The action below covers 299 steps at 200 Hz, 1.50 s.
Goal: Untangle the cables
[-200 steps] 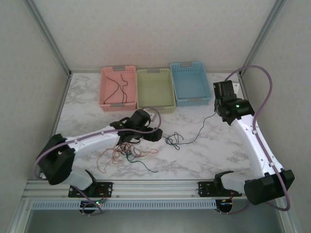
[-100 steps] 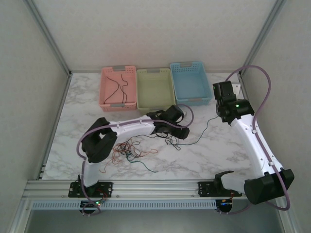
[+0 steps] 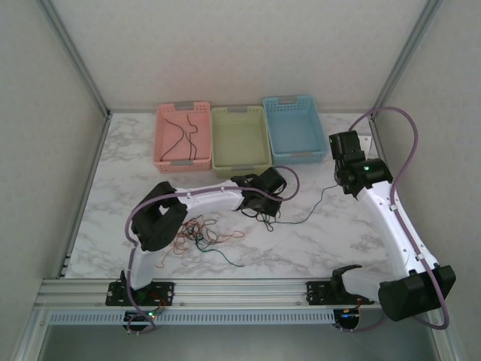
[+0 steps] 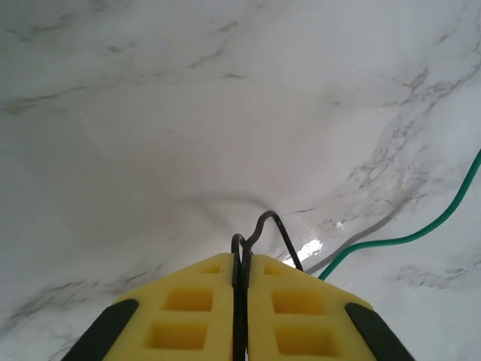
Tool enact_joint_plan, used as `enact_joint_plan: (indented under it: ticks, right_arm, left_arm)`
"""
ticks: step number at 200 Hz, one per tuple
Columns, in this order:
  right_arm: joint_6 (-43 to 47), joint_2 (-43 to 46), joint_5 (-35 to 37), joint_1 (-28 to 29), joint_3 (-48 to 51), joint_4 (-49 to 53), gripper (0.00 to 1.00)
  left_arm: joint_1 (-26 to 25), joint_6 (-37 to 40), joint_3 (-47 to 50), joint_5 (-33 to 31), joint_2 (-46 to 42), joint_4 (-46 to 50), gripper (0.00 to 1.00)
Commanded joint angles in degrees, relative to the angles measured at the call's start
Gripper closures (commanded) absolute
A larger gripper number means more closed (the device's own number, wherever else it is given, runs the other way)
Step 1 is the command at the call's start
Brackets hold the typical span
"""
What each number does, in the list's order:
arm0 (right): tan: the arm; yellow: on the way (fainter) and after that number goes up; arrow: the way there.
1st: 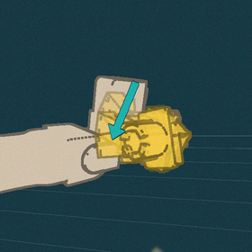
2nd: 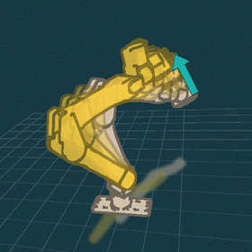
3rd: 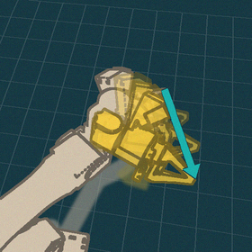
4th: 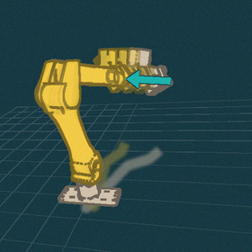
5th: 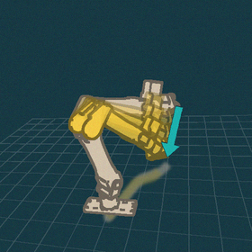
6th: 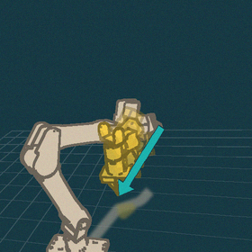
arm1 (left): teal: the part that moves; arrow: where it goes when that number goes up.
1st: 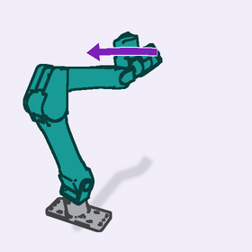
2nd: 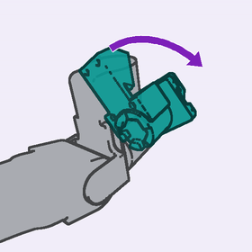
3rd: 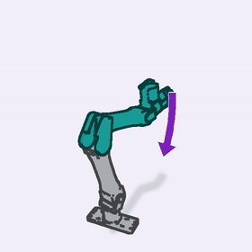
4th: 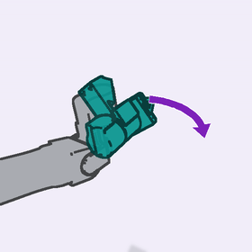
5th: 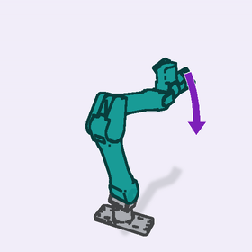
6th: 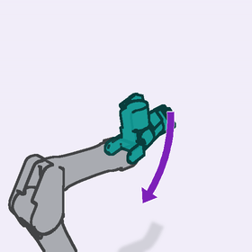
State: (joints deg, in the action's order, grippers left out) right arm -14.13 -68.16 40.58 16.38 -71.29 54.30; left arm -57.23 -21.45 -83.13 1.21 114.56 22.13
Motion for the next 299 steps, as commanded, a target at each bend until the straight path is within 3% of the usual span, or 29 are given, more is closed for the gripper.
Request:
enact_joint_plan:
  ticks: [1, 34, 72, 109, 131, 147, 158, 183, 203, 263, 285, 299]
  right_arm:
    - [-0.37, 1.62, -0.24, -0.33, 1.27, -0.74, 1.0]
    - [0.05, 1.9, -0.32, -0.47, 2.48, -0.92, 1.0]
    - [-0.72, 1.33, -2.66, -0.46, 2.88, -1.88, 1.0]
    - [-1.5, 1.83, -7.0, -0.44, 3.66, -3.33, 1.0]
    - [-1.11, 1.81, -6.01, -0.43, 4.12, -3.27, 1.0]
    - [-0.99, 1.87, -5.82, -0.45, 4.33, -3.27, 1.0]
    - [-0.99, 1.9, -5.91, -0.47, 4.34, -3.34, 1.0]
    - [-1.04, 2.11, -5.8, -0.47, 4.16, -3.45, 1.0]
    - [-1.16, 2.29, -5.77, -0.47, 3.77, -2.99, 1.0]
    - [-1.01, 4.04, -6.02, -0.47, 2.5, -2.05, 1.0]
    - [-0.76, 5.08, -7.92, -0.43, 1.83, -1.99, 1.0]
    - [-0.9, 6.63, -9.65, -0.44, 0.79, -1.59, 1.0]
  left_arm:
    - [2.49, -3.35, 3.62, -6.78, -6.96, -1.92, 0.93]
    - [7.85, -7.95, 13.28, -6.07, -17.87, -7.67, 0.91]
    - [9.6, -6.19, 16.81, -1.73, -23.5, -7.62, 0.77]
    - [9.64, -8.54, 19.15, 2.36, -23.29, -9.08, 0.84]
    - [9.68, -8.8, 19.85, 0.81, -23.26, -9.14, 0.95]
    - [9.68, -8.28, 19.94, -0.47, -23.25, -8.74, 0.96]
    - [9.71, -7.75, 19.72, -0.71, -22.99, -8.34, 0.87]
    - [9.68, -6.94, 18.44, -0.89, -21.21, -6.95, 0.47]
    - [9.73, -6.41, 18.4, -1.89, -19.39, -6.86, 0.36]
    - [10.83, -11.5, 15.17, -0.51, -10.59, -8.96, 0.23]
    - [10.74, -11.42, 12.99, -1.69, -7.19, -8.17, 0.22]
    - [10.74, -10.99, 12.56, -2.45, -5.82, -8.06, 0.31]
